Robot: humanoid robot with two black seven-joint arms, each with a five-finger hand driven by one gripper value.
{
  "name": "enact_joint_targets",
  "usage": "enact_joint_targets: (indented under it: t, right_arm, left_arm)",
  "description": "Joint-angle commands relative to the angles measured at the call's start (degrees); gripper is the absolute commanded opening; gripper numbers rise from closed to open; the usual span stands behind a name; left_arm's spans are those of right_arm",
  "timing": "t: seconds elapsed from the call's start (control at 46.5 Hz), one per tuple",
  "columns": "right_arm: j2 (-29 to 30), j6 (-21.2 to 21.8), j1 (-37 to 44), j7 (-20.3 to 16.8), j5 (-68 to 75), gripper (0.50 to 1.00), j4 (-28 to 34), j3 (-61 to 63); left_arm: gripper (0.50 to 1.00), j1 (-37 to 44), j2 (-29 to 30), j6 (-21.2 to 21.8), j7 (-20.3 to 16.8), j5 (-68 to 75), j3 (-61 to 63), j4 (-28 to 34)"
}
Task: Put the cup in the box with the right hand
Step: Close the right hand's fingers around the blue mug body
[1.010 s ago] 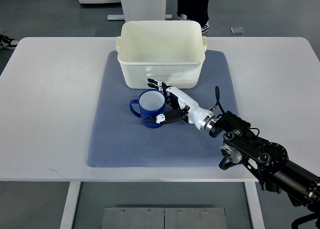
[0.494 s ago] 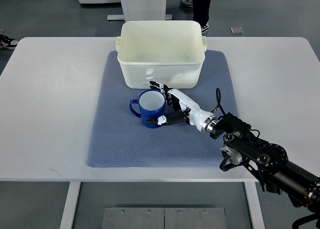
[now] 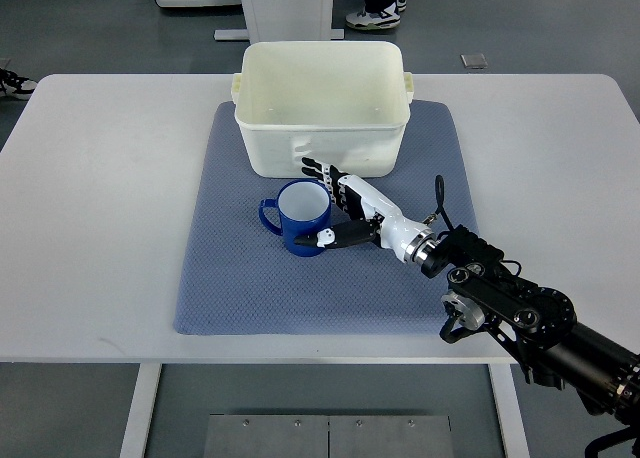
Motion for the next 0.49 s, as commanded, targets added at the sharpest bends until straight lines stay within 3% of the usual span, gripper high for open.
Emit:
enact_joint_targets:
  t: [0.0, 0.043, 0.064, 0.473]
  right_arm:
    - [0.0, 0.1, 0.1, 1.6, 0.0, 0.726, 0.1, -0.5]
    - [0.0, 0.1, 0.1, 2.0, -0.1, 0.532, 0.1, -0.6]
    - [0.0, 0.1, 0.1, 2.0, -0.1, 0.5, 0.0, -0.8]
    - [0.0, 0.0, 0.3, 5.5, -0.1, 0.5, -1.9, -1.7]
  left_arm:
    - [1.0, -0.1, 0.0, 0.0, 0.1, 0.0, 0.0, 0.0]
    - [1.0, -0.1, 0.0, 0.0, 0.1, 0.0, 0.0, 0.0]
    - [1.0, 0.0, 0.0, 0.0, 0.1, 0.0, 0.0, 0.0]
    - [1.0, -0.1, 0.0, 0.0, 0.0, 0.0, 0.0, 0.0]
